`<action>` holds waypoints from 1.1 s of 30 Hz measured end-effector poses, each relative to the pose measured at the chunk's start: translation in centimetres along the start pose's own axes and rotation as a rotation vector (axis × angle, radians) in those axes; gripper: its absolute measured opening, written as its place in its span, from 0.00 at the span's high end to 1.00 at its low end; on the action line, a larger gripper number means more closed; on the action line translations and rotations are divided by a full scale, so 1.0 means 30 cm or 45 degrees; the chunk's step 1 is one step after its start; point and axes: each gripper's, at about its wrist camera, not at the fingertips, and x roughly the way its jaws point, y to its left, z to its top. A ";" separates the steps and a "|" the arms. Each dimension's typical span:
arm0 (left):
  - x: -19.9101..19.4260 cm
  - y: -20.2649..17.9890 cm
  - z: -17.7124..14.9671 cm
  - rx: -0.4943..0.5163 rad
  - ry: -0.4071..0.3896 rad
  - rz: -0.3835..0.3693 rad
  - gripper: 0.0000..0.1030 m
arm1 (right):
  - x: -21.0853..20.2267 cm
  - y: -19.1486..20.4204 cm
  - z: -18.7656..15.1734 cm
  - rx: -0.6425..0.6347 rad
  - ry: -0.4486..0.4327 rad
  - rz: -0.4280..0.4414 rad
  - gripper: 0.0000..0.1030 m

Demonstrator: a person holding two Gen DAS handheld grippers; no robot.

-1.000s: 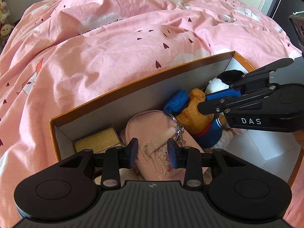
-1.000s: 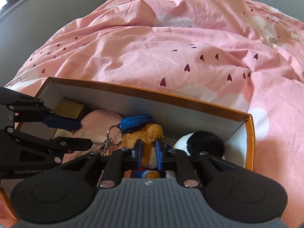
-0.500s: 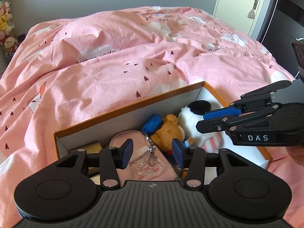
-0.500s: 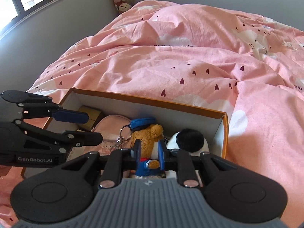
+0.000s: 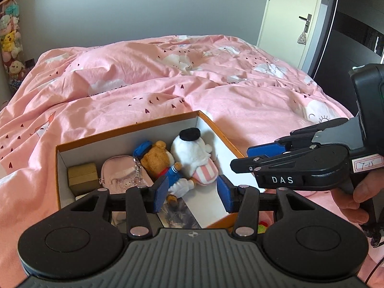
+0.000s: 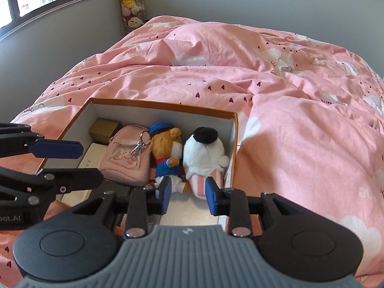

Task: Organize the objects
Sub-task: 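Lower both plush toys into the box beside the pink pouch and open both tools, then move both tools to the tape measure and knitted fruit beside the box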

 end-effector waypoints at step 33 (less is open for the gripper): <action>0.273 -0.145 -0.327 0.100 0.292 -0.121 0.33 | 0.110 -0.092 -0.440 0.246 0.302 0.050 0.52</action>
